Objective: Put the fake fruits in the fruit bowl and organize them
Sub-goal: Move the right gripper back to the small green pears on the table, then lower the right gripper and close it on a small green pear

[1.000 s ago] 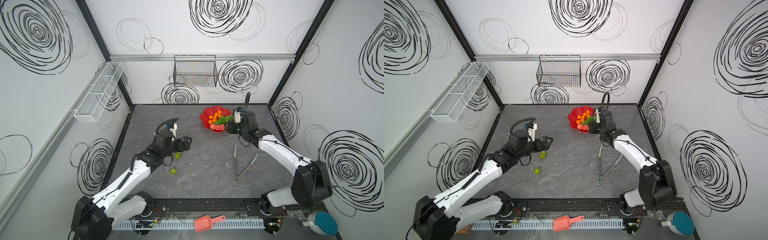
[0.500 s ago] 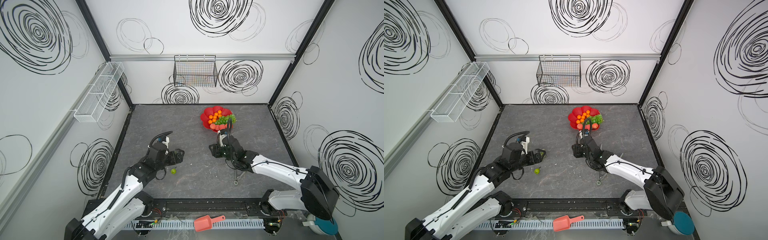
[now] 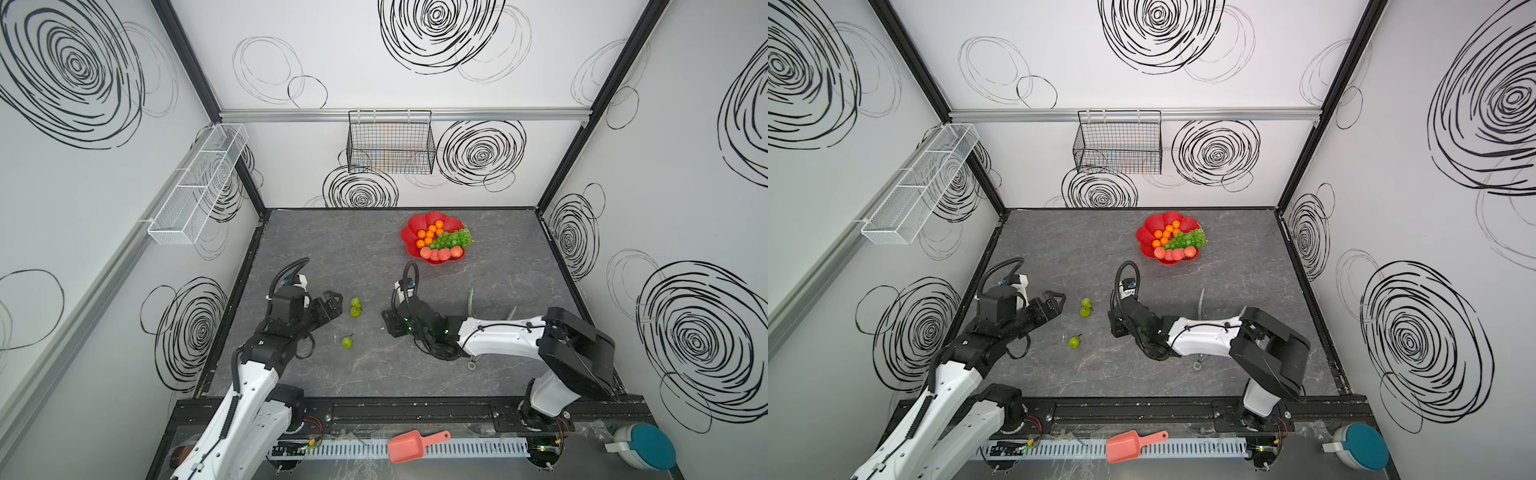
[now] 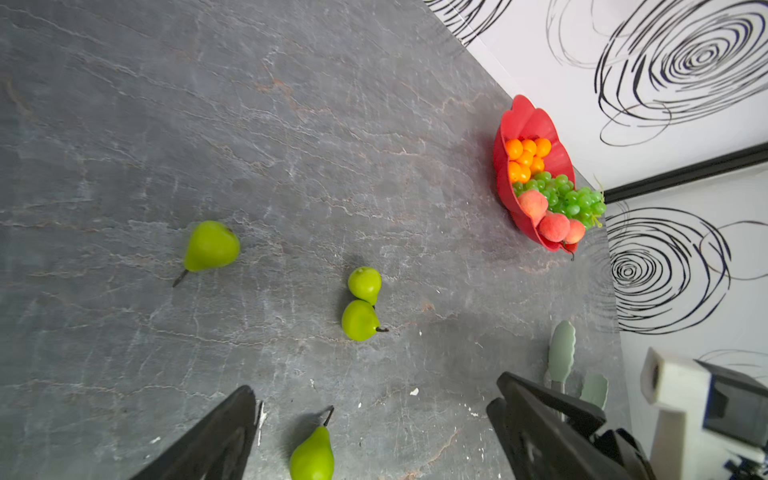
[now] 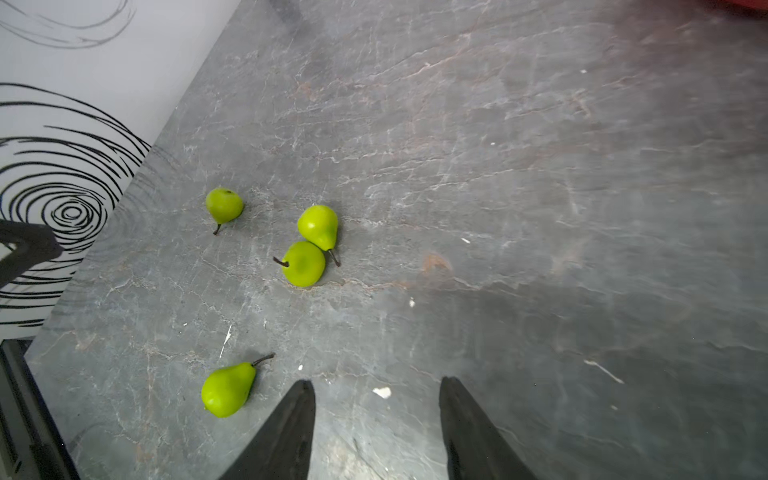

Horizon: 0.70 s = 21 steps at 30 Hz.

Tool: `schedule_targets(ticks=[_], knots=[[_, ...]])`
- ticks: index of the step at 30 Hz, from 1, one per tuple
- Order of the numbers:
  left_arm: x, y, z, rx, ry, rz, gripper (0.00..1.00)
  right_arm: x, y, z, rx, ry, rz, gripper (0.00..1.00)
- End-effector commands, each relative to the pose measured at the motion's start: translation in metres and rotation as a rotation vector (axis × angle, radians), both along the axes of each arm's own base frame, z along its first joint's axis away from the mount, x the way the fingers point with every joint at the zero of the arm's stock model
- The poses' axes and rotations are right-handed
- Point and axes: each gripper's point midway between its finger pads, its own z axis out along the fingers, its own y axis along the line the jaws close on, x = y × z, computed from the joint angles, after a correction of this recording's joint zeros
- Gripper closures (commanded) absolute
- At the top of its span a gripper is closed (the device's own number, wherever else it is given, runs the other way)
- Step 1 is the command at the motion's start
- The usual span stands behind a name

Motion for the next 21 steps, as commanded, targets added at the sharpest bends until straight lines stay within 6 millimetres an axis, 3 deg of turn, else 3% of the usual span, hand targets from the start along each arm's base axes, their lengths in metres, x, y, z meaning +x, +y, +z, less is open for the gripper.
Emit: schedule_targets(ticks=[1, 8, 21], knots=[[0.0, 0.007, 0.005, -0.013, -0.003, 0.007, 0.04, 0.0, 0.027, 0.008, 0.027, -0.016, 0.033, 0.48], [-0.001, 0.023, 0.005, -0.005, 0.016, 0.073, 0.04, -0.001, 0.063, -0.016, -0.016, 0.059, 0.112, 0.5], [0.005, 0.024, 0.005, -0.012, 0.007, 0.063, 0.04, 0.028, 0.083, -0.029, -0.082, 0.101, 0.121, 0.49]])
